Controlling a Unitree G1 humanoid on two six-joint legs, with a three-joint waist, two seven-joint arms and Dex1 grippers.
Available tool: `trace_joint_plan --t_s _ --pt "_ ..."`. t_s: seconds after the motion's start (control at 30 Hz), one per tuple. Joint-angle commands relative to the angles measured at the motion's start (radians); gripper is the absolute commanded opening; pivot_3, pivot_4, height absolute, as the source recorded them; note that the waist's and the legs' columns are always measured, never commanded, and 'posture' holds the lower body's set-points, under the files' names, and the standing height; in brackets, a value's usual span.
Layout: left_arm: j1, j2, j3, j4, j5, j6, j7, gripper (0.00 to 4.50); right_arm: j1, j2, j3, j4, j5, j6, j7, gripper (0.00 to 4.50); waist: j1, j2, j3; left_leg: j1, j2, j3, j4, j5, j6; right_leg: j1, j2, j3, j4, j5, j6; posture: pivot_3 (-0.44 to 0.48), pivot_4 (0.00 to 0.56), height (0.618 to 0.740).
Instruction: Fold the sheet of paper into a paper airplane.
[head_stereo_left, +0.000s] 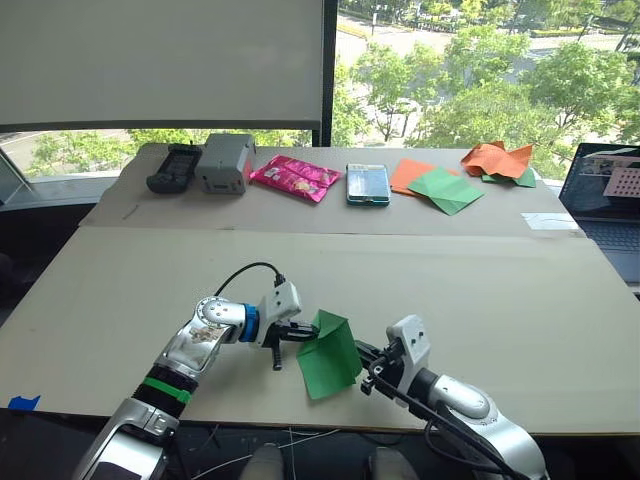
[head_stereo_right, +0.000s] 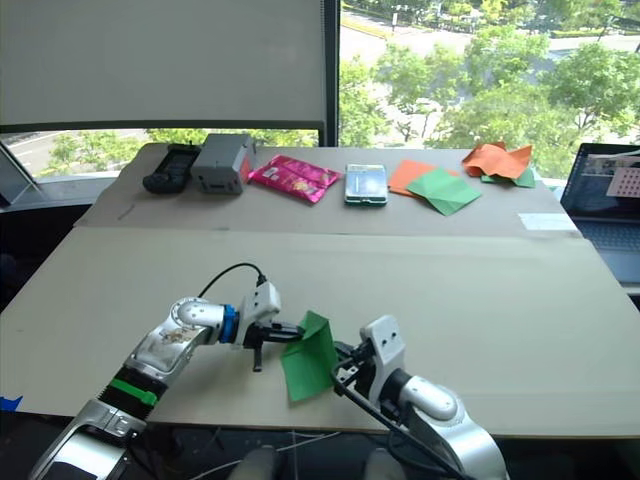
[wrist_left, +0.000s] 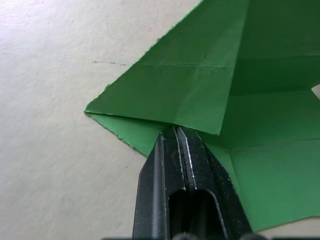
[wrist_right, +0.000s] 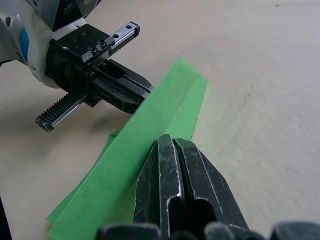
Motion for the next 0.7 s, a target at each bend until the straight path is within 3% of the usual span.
trace_joint_plan --t_s 0.03,0.37,0.7 --pt "0.02 0.039 0.018 -0.021 0.017 0.035 0.008 0.03 -0.017 -0.004 0.012 -0.009 0.007 -0.022 0.016 0.0 -0.001 0.0 0.0 0.0 0.0 0.0 0.0 0.0 0.0 0.0 0.0 0.0 0.0 0.0 0.0 0.0 0.15 0.72" --pt "0.021 0.034 0.028 -0.14 -0.029 0.107 0.0 0.03 -0.036 -0.003 0.022 0.018 -0.001 -0.026 0.014 0.0 0.003 -0.001 0.002 -0.001 0.0 0.0 -0.001 0.0 0.0 0.0 0.0 0.0 0.0 0.0 0.0 0.0 0.15 0.72" --pt "0.013 -0.022 -0.012 -0.085 0.006 0.087 0.007 0.03 -0.05 -0.005 0.035 0.018 0.0 -0.018 0.013 0.0 0.002 -0.002 0.002 -0.001 0.0 0.0 -0.001 0.0 0.0 0.0 0.001 0.0 0.001 0.0 0.001 0.0 0.15 0.72"
